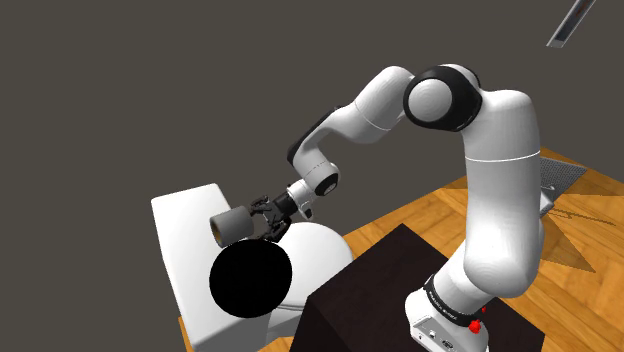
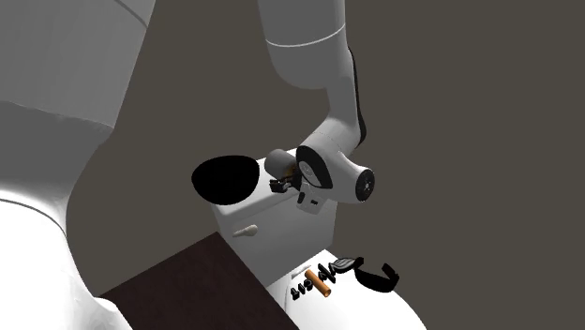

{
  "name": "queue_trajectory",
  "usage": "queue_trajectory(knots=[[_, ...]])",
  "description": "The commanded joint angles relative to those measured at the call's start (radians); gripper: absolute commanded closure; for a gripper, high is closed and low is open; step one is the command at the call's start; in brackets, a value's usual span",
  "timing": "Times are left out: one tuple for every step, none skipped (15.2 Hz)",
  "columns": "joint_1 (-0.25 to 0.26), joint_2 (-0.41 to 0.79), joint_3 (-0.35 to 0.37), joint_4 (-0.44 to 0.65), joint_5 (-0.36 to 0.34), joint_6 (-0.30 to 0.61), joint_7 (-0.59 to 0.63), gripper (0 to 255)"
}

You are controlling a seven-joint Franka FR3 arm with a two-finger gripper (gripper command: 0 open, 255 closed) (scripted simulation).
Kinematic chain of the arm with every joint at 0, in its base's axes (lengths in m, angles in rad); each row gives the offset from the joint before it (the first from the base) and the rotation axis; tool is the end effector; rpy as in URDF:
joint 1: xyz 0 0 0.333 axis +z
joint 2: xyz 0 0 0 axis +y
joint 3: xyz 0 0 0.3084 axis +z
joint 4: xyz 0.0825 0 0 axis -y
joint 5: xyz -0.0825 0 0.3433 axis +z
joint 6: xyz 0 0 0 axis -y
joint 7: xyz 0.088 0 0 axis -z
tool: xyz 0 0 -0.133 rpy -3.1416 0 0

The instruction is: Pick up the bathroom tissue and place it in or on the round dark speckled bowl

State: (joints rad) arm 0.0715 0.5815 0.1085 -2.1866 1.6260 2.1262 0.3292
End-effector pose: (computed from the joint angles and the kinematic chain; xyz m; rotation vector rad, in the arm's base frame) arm 0.4780 0.1581 0.1280 -1.4837 1.5136 0.8632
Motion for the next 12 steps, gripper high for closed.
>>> queue_trajectory(knots=[[0.001,0.002,0.001,0.001,0.002,0.001,-0.001,0],[0.001,0.002,0.001,0.001,0.002,0.001,-0.001,0],[0.001,0.002,0.001,0.001,0.002,0.001,-0.001,0],[0.001,0.002,0.001,0.001,0.002,0.001,-0.001,0],[0.001,0.002,0.001,0.001,0.002,0.001,-0.001,0],[0.001,0.002,0.001,0.001,0.002,0.001,-0.001,255],[0.001,0.002,0.001,0.001,0.002,0.001,-0.001,255],[0.001,0.002,0.001,0.001,0.002,0.001,-0.001,255],[0.001,0.002,0.001,0.001,0.002,0.001,-0.001,255],[0.001,0.002,0.001,0.001,0.002,0.001,-0.001,255],[0.001,0.002,0.001,0.001,0.002,0.001,-0.001,255],[0.001,0.002,0.001,0.001,0.002,0.001,-0.001,255]])
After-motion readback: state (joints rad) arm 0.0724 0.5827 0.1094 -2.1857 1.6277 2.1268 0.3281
